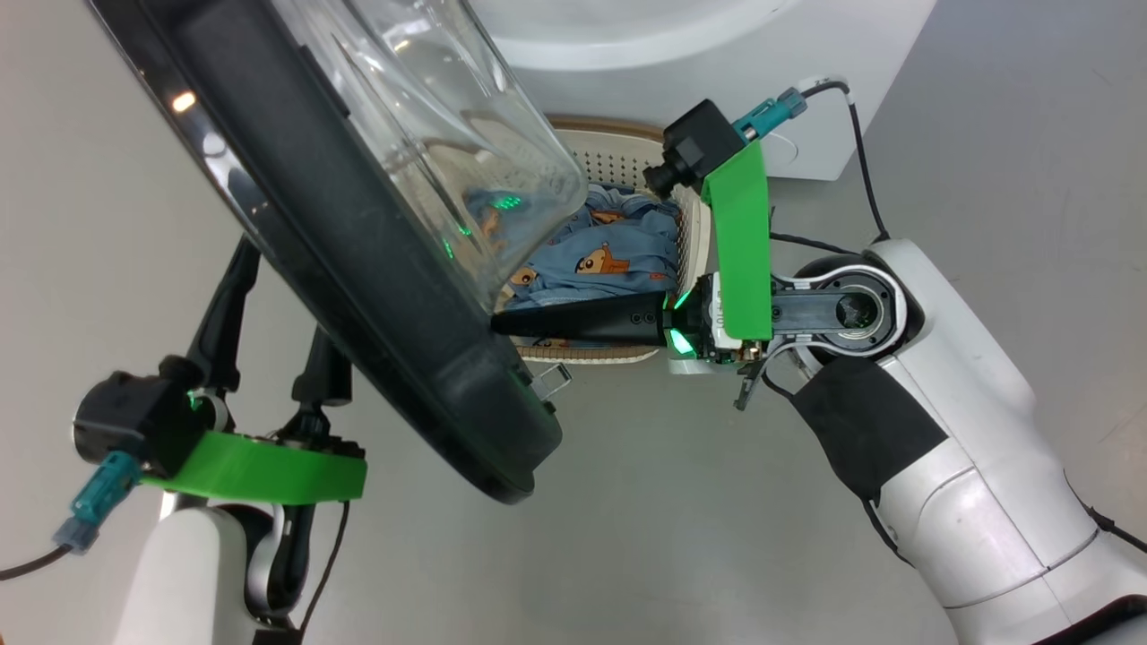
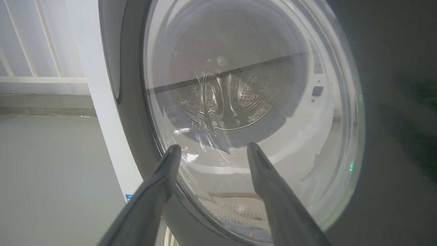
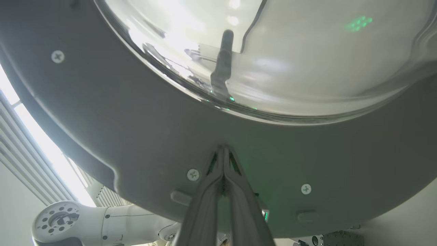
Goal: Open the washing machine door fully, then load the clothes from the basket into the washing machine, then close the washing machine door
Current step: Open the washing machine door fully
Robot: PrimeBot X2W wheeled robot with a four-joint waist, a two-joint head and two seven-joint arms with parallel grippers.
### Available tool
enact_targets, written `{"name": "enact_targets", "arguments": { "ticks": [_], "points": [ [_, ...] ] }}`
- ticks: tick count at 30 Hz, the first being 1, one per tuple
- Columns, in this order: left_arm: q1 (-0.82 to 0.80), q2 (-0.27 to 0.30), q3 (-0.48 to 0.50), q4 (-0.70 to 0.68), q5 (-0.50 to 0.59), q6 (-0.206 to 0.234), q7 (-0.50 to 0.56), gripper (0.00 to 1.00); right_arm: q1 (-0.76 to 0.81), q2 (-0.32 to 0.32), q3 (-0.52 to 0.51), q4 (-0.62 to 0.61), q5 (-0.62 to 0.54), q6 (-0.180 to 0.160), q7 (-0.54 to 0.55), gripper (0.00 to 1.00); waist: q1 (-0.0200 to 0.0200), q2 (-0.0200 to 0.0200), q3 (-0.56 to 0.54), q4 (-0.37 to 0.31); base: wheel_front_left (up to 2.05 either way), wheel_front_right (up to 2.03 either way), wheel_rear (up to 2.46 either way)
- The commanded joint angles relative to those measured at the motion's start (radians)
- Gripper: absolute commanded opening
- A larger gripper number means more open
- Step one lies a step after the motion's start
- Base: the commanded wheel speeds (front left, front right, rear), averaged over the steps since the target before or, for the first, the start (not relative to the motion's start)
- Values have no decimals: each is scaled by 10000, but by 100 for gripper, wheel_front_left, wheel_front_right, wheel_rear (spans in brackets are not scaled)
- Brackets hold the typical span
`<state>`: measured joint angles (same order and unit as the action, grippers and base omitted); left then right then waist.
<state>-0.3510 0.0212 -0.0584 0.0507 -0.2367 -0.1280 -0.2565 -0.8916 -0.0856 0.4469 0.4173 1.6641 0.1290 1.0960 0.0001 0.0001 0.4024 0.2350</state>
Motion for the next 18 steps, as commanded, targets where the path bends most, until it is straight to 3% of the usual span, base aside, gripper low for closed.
{"name": "enact_targets", "arguments": {
  "ticks": [1,18],
  "points": [
    [-5,290,357,-162,-82,-27,-53,100,232,346,125,-237,161,17,-186,0,-1,-1,-27,-6,0,0,0],
    [396,290,567,211,84,-27,-53,100,1387,-595,-50,-536,1222,17,-1595,0,-1,-1,-934,-317,0,0,0]
  ]
}}
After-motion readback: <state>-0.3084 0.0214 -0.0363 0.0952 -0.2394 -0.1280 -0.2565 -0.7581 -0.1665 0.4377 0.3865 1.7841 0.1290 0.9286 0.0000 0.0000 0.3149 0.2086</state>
